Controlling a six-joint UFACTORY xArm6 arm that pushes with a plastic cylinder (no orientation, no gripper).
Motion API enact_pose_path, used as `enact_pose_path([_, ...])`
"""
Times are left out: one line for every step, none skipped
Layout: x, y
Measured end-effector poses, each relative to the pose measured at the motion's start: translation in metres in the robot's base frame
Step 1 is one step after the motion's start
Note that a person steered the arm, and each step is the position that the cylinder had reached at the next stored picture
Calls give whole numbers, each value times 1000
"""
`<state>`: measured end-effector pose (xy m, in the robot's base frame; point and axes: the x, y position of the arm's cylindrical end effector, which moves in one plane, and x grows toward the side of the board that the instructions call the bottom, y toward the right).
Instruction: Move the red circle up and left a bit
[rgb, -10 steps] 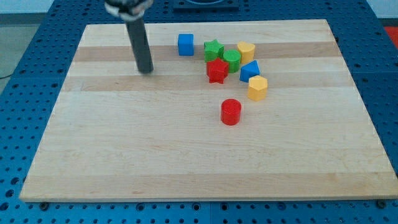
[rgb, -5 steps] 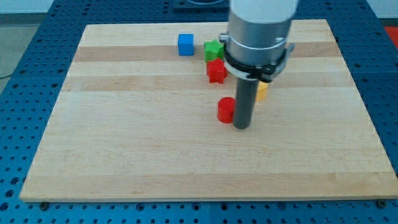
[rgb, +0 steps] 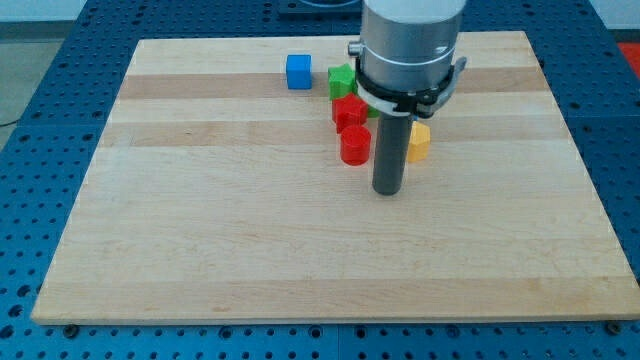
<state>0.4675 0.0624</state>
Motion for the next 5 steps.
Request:
enact_pose_path([-35,-7])
enact_pose_path([-43,-28])
enact_pose_path([-43,-59])
enact_pose_path([-43,-70])
enact_pose_path([-44,-51])
